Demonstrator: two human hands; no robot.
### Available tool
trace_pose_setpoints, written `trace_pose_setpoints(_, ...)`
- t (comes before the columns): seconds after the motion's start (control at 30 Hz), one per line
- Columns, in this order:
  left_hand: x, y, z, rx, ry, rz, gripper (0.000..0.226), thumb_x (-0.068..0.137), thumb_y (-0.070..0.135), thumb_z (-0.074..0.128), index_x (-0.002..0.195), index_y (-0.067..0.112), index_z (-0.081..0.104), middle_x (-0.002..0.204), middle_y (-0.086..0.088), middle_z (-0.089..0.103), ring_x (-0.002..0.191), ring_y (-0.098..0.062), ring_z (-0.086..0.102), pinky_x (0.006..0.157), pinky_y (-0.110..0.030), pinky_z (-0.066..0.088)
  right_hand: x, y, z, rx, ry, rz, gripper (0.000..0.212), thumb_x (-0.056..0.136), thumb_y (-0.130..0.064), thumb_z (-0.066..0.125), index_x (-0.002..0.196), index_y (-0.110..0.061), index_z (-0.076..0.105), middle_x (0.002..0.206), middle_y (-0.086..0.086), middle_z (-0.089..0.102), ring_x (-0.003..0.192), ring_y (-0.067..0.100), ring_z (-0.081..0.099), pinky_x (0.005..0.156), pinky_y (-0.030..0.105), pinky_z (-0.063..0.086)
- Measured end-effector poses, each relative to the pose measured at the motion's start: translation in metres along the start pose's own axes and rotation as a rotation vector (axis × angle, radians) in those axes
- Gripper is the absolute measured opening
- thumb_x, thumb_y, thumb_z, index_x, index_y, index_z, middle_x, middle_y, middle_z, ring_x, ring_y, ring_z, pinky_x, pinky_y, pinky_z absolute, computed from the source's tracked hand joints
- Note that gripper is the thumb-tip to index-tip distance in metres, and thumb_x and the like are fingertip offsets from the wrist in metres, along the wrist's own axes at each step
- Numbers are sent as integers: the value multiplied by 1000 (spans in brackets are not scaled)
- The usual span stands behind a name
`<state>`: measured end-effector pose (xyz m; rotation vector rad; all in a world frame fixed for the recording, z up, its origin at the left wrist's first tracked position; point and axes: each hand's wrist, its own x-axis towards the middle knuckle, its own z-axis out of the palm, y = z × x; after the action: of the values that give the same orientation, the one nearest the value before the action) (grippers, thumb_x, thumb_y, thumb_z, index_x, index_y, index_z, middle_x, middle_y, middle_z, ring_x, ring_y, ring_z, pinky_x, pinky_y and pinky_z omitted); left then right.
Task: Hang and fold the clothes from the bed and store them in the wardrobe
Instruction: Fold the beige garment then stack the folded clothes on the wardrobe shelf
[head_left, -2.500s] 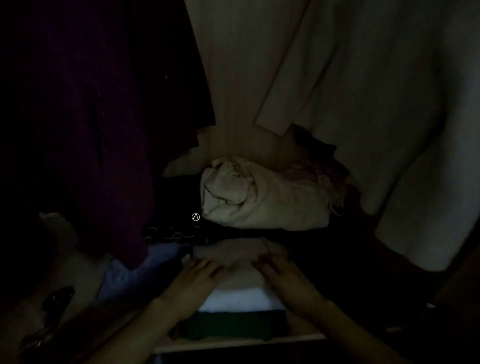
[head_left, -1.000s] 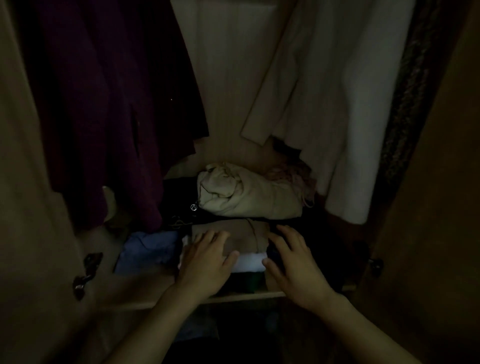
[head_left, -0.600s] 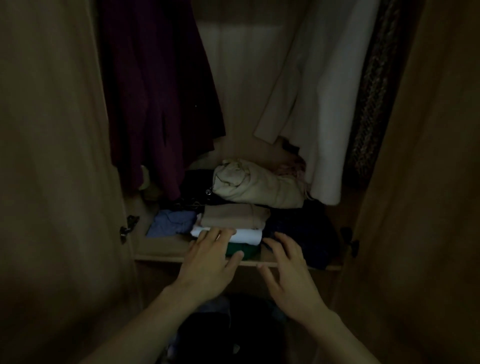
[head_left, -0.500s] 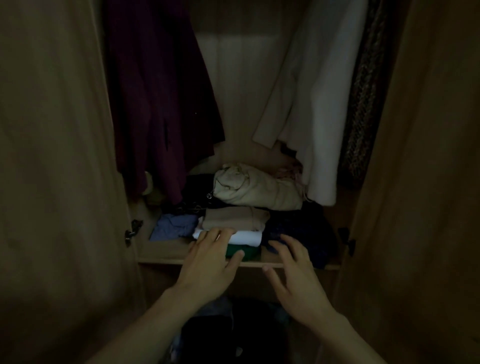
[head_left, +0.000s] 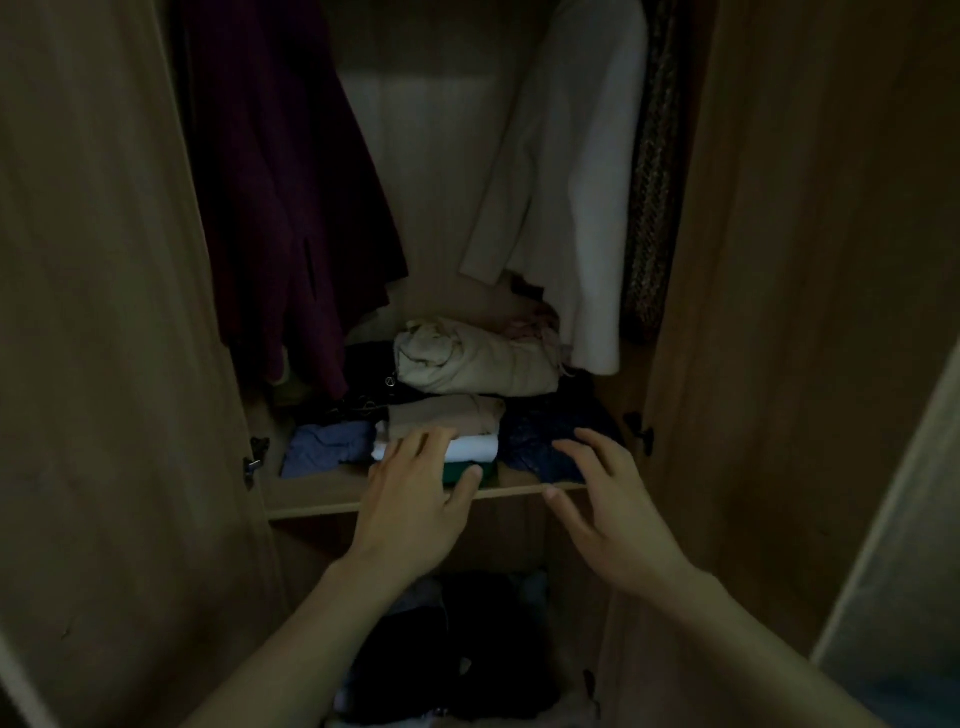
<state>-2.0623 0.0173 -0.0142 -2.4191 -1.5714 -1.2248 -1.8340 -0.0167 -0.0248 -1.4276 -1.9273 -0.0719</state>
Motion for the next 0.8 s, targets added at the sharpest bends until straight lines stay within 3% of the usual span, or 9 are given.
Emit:
trace_pose_setpoints(0.1,-1,12,6,-75,-11,38,38,96,46,52,126,22,53,116,2,55,106,-19,49,83,-36,42,-18,-8,-8,-62,-27,53,58,96,-49,45,146,-21,39,152,2,31,143,17,24,115,42,32)
trace_pose_setpoints(0.2,-5,38,19,-160,-42,36,42,97,49,49,132,25,49,125,1,53,115,-21,48,92,-43,45,-34,-8,-25,-133,-64,77,58,98,-47,46,148,-19,36,154,4,29,144,20,23,115,44,32)
trace_pose_setpoints(0.5,2,91,57,-216,-165,117,48,99,50,46,141,27,43,140,3,46,125,-17,41,101,-39,41,-66,37,-90,-138,171,144,51,98,-41,50,144,-20,40,150,2,31,140,13,26,113,34,30)
trace_pose_setpoints(0.7,26,150,88,-242,-138,180,45,98,45,51,138,27,46,137,5,48,121,-15,45,97,-41,44,-58,94,-145,-138,366,183,54,99,-44,46,147,-20,38,155,5,25,143,21,27,115,49,33)
trace_pose_setpoints(0.8,41,178,102,-258,-108,200,43,97,42,53,137,27,48,134,6,50,119,-13,44,96,-38,43,-43,127,-176,-170,470,186,58,100,-51,37,151,-26,27,160,2,12,149,23,17,115,56,29)
